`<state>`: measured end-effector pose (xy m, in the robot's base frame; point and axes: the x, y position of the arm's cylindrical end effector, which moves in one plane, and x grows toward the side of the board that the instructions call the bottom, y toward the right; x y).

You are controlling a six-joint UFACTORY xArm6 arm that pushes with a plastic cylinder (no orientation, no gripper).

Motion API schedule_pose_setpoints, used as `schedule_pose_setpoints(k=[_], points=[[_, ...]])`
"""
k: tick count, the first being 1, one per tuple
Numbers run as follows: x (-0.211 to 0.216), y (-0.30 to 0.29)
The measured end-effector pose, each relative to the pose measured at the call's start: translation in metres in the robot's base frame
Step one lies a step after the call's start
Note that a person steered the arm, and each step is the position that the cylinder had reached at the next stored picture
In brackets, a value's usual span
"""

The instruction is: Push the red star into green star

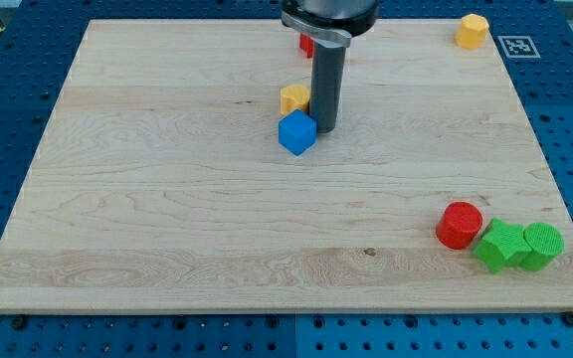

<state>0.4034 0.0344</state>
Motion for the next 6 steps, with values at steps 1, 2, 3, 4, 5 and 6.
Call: schedule_pose_setpoints(k=[1, 2, 3, 4, 5, 6], points=[[-0.002, -0.018], [0.000, -0.007], [0.011, 0.066], [-0.023, 0.099], [-0.073, 0.095], [-0.093, 0.050]])
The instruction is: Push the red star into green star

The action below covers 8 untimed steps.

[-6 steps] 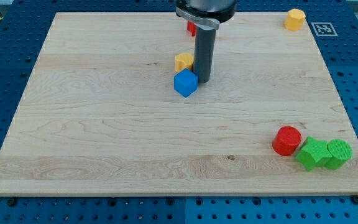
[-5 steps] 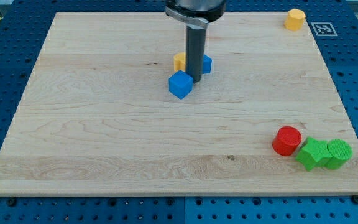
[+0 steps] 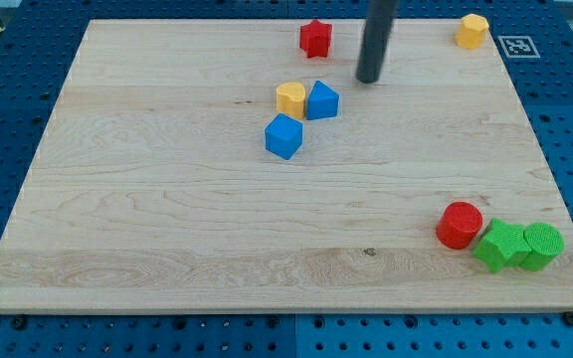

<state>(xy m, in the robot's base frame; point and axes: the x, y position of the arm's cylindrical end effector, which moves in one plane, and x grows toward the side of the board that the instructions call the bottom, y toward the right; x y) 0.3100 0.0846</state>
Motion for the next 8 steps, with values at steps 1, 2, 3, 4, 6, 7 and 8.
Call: schedule_pose_setpoints(k=[1, 2, 3, 4, 6, 7, 8], points=[[-0.020, -0.067], [-0.082, -0.116], [-0.109, -0.110], [-0.102, -0.088], [-0.062, -0.020], [-0.032, 0.017], [0.012, 0.045]])
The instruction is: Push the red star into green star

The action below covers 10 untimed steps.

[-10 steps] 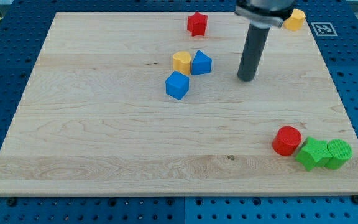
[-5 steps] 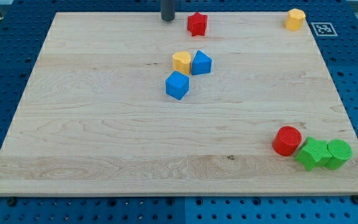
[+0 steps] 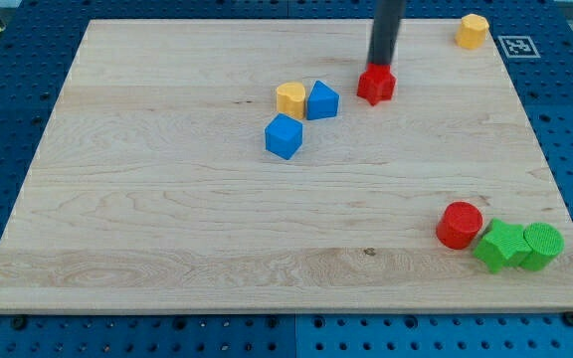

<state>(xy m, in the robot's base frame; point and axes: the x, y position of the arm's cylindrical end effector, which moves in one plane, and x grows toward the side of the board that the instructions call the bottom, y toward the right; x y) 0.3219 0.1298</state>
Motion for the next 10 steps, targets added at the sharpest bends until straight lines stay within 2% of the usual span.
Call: schedule_pose_setpoints(k=[1, 4, 5, 6, 7, 8, 10], points=[[0.032, 0.001], [0.026, -0.042], [0.059, -0.042], [0.089, -0.013], [0.109, 0.040], [0.109, 0.087], [0.131, 0.106]])
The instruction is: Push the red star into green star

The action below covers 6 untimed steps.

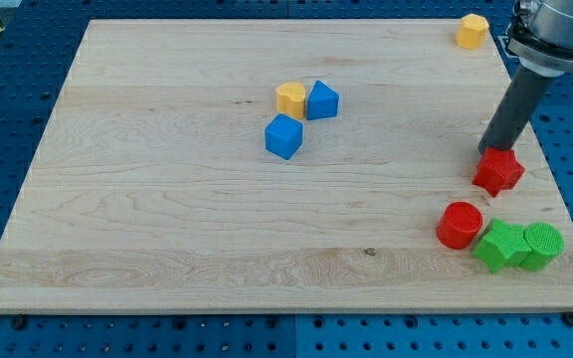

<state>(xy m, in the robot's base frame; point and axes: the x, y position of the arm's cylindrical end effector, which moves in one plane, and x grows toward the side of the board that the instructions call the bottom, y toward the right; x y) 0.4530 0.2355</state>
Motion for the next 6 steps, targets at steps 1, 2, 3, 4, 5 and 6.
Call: schedule_pose_setpoints(k=[1, 2, 3, 4, 5, 6], points=[[0.019, 0.003], [0.043, 0.016], [0.057, 0.031], [0.059, 0.031], [0.064, 0.027], [0.067, 0.015]])
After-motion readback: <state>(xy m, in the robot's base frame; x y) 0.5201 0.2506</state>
